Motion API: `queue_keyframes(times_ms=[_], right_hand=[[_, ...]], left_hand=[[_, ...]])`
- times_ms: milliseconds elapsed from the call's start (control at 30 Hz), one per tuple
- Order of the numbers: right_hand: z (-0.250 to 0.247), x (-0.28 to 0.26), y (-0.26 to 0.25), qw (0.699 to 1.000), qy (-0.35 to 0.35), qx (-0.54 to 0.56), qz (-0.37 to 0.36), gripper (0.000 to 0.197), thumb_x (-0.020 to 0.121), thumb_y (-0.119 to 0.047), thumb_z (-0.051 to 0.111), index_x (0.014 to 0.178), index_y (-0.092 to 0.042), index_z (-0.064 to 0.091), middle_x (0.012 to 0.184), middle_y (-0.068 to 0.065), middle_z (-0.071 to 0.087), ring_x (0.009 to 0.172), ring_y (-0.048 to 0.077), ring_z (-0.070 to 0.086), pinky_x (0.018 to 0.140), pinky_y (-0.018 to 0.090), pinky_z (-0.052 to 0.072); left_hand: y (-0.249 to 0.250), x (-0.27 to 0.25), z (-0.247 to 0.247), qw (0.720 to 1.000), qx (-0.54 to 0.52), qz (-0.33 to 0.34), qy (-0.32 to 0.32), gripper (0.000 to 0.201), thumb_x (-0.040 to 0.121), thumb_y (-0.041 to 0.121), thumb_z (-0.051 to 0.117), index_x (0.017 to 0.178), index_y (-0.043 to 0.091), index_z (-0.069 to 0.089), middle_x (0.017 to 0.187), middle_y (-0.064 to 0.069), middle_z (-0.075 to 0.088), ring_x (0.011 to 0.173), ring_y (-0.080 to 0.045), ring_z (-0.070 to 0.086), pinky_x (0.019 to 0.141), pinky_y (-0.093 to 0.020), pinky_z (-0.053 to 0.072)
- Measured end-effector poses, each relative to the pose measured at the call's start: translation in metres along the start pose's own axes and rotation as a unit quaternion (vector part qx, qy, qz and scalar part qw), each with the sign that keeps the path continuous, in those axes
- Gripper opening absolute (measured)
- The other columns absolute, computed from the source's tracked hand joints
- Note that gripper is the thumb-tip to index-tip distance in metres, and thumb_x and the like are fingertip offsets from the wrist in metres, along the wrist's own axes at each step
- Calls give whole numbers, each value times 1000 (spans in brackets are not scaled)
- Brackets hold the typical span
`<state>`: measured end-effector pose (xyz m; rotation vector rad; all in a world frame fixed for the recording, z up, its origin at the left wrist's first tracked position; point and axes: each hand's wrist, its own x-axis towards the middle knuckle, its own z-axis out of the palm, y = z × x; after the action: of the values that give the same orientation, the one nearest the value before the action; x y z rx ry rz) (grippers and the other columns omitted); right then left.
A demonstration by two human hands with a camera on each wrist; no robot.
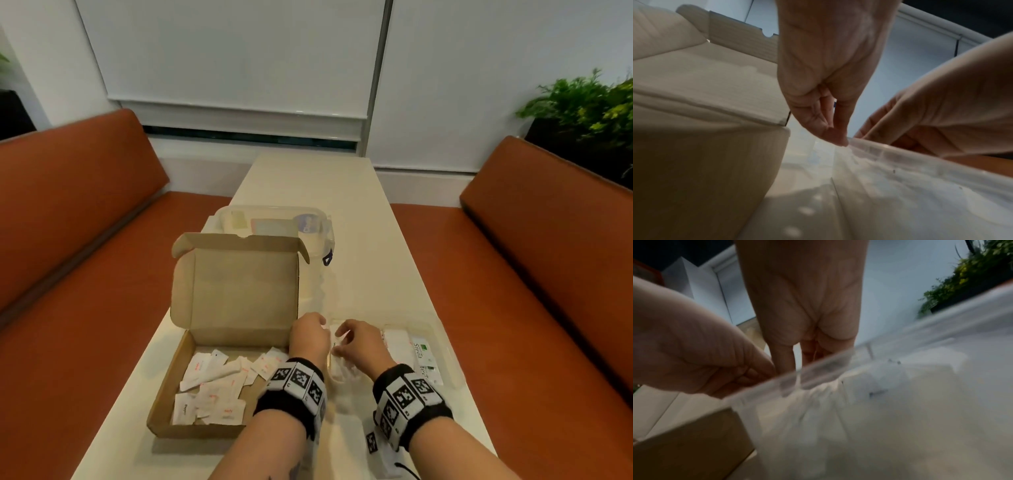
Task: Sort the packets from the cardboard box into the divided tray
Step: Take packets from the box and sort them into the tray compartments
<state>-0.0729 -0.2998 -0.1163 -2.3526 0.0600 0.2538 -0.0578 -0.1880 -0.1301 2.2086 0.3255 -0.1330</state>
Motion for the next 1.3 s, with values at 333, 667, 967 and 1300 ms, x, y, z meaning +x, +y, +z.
queue_keyframes(times_ms=[333, 667, 967, 1300], right_hand=[[4, 6, 13, 985, -43, -165, -40, 66, 72, -26, 80, 132, -30, 54, 117, 2, 54, 107, 17, 56, 91, 25, 41], [5, -7, -4, 989, 110, -35, -90, 22, 86, -17, 63, 107, -17, 66, 81, 2, 58, 71, 12, 52, 63, 24, 36], [87, -48, -63, 984, 34, -20, -175, 5, 87, -14, 57, 82, -14, 59, 77, -3, 52, 72, 13, 48, 57, 17, 31], [134, -71, -63, 978, -15, -112, -178, 23, 91, -11, 49, 111, -10, 59, 115, 6, 52, 105, 20, 50, 86, 20, 35]], left_hand=[[4, 0, -3, 1000, -2, -20, -10, 24, 92, 5, 54, 115, 10, 61, 113, -14, 64, 102, -31, 64, 89, -42, 54], [10, -22, -13, 998, 3, -5, -59, 47, 97, 32, 48, 134, 4, 48, 138, -15, 51, 128, -29, 47, 103, -34, 38], [-41, -31, -128, 994, 103, -37, 21, 22, 92, 10, 52, 108, 4, 65, 112, -15, 66, 106, -32, 60, 90, -39, 50], [-126, -40, -137, 965, 261, 34, -17, 35, 86, -1, 52, 118, 8, 61, 122, -11, 60, 110, -27, 59, 94, -38, 49]])
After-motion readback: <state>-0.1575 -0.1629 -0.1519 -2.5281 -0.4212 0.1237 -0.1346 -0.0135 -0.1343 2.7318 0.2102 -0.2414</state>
